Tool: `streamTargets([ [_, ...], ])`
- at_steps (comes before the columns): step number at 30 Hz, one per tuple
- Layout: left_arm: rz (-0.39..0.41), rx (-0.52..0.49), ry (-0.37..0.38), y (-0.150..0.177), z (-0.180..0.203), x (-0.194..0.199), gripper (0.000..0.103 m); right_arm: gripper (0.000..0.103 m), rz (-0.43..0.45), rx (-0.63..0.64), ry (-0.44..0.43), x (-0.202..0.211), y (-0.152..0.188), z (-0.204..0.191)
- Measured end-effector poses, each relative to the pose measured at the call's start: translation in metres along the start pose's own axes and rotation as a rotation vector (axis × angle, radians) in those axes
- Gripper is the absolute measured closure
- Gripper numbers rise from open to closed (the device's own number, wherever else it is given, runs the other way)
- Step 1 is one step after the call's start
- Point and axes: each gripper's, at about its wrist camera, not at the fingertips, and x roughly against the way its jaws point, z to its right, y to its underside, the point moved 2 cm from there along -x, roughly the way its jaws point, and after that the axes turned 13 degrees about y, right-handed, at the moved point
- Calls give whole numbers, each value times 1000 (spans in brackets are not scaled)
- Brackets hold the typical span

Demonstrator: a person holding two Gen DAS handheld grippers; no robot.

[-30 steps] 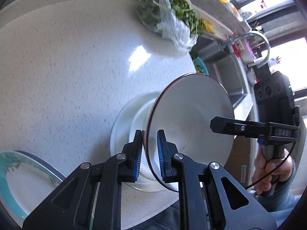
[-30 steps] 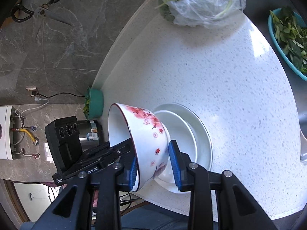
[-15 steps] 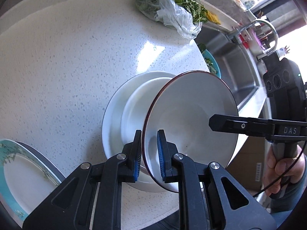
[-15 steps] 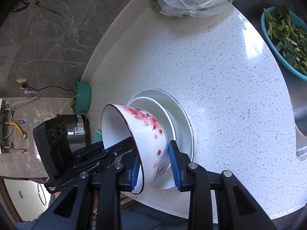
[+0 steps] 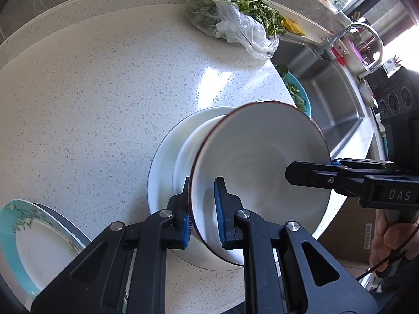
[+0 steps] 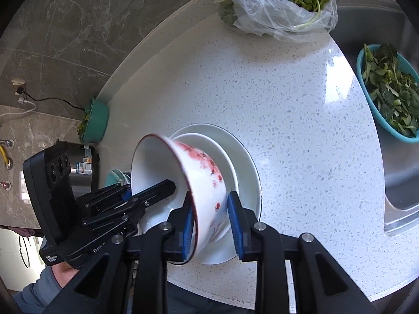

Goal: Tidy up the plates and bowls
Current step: 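Lower the red floral bowl into the nested white bowls with both tools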

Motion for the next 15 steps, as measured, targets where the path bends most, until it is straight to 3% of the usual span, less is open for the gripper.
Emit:
streamTargets([
  [15,47,22,18,1,-4,3,89,83,79,189,219,0,-1,-22],
])
